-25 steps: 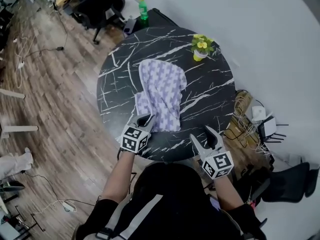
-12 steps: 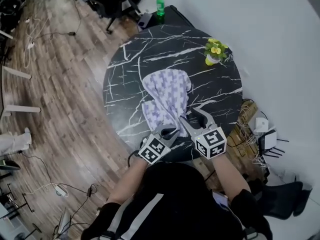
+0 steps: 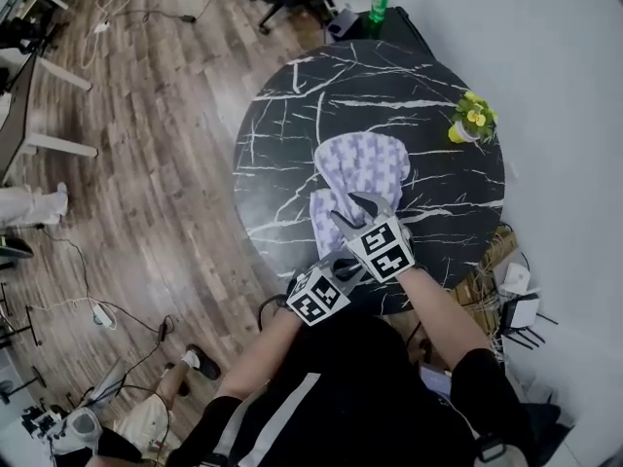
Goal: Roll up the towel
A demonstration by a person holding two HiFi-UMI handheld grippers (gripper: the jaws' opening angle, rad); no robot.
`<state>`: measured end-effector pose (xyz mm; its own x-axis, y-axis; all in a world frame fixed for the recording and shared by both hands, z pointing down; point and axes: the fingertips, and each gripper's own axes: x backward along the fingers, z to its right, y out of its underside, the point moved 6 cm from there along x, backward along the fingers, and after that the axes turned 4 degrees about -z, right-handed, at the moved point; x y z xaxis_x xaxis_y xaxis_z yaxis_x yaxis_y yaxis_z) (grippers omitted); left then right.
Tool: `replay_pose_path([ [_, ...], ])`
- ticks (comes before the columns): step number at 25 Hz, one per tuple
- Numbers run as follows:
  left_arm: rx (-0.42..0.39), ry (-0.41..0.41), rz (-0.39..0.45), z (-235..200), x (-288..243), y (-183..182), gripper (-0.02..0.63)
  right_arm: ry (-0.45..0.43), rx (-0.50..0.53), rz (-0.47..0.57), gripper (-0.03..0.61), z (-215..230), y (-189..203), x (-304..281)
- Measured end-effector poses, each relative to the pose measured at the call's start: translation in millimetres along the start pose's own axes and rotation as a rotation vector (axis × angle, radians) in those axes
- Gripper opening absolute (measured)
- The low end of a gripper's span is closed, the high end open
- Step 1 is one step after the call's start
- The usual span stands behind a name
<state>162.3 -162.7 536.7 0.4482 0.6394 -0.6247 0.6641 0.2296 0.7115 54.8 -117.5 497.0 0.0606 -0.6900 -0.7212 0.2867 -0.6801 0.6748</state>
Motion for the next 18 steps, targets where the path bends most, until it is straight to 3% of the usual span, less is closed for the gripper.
replay_pose_path([
  [6, 0.076, -0.069, 0.029, 2.7, 11.9, 12.2, 0.028, -0.004, 0.050, -0.142, 0.193, 7.2, -13.7, -44.8],
  [14, 0.154, -0.147, 0.042, 0.0, 25.5, 27.2, 0.028, 0.010, 0.054, -0.264, 0.191, 14.8, 10.8, -69.6],
  [18, 0.183, -0.163, 0.037, -0.6, 25.4, 33.6, 0.028, 0.018, 0.063, -0.270, 0.102, 14.7, 17.4, -69.1],
])
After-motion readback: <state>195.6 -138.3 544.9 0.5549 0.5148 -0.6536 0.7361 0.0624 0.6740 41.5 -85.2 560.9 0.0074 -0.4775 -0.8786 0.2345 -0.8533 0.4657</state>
